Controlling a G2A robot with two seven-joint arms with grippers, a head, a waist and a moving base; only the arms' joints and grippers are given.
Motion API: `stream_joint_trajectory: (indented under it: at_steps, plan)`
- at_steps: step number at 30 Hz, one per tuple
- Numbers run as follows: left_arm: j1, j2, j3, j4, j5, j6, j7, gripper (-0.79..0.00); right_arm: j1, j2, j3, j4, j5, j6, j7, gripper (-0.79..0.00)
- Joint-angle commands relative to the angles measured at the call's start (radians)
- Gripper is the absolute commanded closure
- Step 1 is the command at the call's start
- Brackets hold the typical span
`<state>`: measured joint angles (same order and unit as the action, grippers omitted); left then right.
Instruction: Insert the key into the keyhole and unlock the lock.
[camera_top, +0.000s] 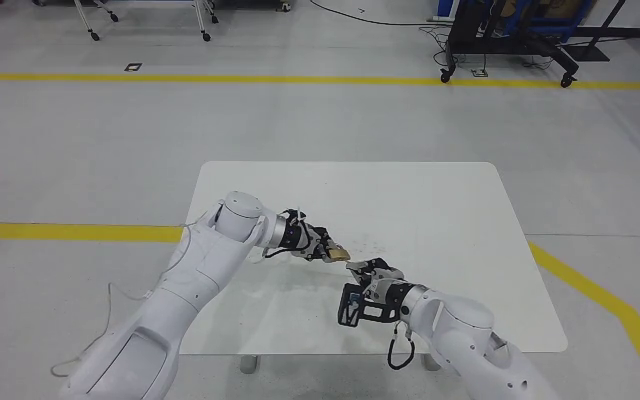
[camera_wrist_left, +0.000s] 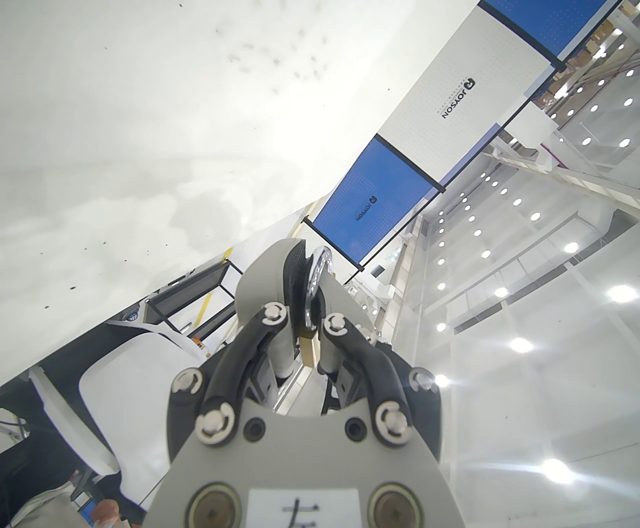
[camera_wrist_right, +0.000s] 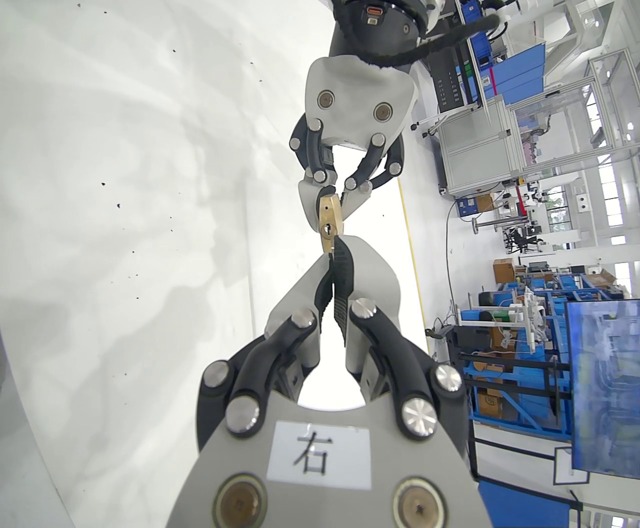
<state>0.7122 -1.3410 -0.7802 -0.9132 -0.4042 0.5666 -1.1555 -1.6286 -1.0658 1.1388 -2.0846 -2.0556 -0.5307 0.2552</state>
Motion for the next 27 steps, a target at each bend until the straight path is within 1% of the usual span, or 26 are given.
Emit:
stream_joint_trajectory:
  at_steps: [1,15,27]
  plan:
    - [-0.001,0.0,0.0,0.001,-0.004,0.0,0.002,0.0,0.0,0.0,-0.002,0.0,-0.003,0.002,0.004,0.0]
    - [-0.005,-0.003,0.009,0.005,-0.016,0.008,0.019,0.0,0.001,-0.002,-0.011,-0.002,-0.013,0.008,0.01,0.0]
    - [-0.01,-0.005,0.018,0.006,-0.015,0.009,0.036,0.0,0.008,-0.009,-0.032,0.0,-0.041,0.03,0.073,0.0]
